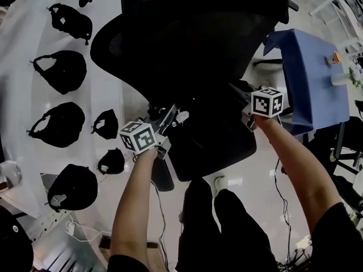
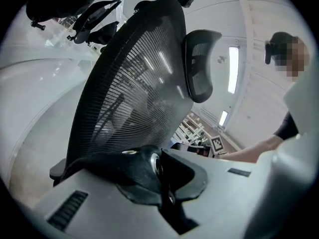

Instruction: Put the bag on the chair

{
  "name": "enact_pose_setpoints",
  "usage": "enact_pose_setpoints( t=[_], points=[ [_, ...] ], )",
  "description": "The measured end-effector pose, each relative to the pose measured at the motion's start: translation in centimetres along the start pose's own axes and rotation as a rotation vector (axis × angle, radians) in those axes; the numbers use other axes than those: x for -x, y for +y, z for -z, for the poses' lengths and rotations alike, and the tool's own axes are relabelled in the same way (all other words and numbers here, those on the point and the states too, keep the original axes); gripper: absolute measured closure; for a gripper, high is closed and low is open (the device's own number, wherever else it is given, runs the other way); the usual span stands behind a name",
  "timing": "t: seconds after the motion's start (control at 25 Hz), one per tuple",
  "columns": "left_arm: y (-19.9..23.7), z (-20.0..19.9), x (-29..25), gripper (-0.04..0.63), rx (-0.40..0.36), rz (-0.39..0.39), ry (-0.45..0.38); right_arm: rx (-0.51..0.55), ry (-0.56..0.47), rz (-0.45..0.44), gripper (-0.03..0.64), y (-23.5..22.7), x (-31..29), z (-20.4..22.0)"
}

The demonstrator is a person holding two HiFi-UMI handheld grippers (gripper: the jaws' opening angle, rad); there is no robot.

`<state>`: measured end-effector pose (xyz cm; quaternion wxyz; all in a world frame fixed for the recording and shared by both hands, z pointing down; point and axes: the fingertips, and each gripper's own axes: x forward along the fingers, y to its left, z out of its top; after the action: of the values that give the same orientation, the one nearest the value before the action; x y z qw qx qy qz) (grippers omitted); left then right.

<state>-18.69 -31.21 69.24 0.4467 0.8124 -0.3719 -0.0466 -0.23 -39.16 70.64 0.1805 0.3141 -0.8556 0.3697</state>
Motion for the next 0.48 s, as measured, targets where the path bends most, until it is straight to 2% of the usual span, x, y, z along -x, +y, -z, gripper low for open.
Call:
enact_pose_setpoints(
  t=[0.24, 0.48],
  points=[
    [1.1, -0.3, -0.8, 0.575, -0.033, -0.005, 0.033, 0.011, -0.005, 0.026, 0.601, -1.2, -1.2, -0.5],
    [2.4, -0.6, -1.6, 0.575, -0.091, -0.033, 0.074, 0.047, -0.052, 0.054, 0.603, -2.7, -3.0, -0.6]
  ],
)
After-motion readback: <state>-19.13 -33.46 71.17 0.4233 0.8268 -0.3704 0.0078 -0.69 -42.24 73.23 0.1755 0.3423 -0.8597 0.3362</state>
